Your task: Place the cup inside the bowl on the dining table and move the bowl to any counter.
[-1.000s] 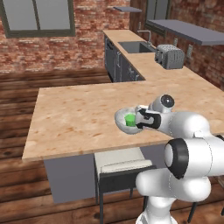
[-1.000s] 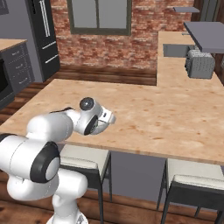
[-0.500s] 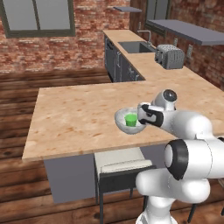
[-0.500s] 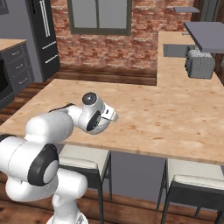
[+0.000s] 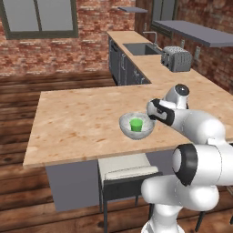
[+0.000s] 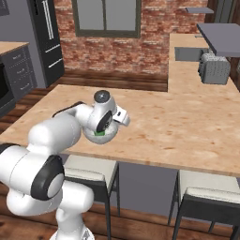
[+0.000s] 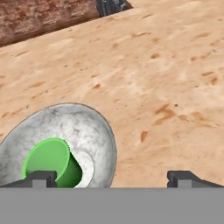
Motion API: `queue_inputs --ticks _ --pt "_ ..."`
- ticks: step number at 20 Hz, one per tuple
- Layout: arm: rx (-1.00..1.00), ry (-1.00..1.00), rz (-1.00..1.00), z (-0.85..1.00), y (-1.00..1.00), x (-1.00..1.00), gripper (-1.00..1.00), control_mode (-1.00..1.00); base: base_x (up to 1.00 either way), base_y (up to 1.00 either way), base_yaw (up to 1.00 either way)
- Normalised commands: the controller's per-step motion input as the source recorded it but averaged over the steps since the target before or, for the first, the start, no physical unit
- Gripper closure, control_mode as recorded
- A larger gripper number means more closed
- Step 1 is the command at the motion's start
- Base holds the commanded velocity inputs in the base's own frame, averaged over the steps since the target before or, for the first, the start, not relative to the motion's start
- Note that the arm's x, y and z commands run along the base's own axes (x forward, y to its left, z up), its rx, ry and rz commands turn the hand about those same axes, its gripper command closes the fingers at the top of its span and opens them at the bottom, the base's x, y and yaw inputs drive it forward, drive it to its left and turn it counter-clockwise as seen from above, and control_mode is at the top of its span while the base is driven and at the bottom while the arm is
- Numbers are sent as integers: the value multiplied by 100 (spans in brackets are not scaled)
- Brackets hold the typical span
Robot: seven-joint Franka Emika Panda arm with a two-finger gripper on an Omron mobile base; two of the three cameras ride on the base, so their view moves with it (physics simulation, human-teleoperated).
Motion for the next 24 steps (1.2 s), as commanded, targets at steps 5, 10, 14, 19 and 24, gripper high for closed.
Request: queue_inputs --ticks 5,10,14,19,24 --pt "21 0 0 0 -5 0 -100 -100 0 0 0" --pt "17 1 0 0 0 0 -100 -100 0 0 0" --pt "5 7 0 0 0 0 -100 -100 0 0 0" --pt "0 16 0 0 0 0 -100 -100 0 0 0" --pt "0 19 0 0 0 8 -100 -100 0 0 0"
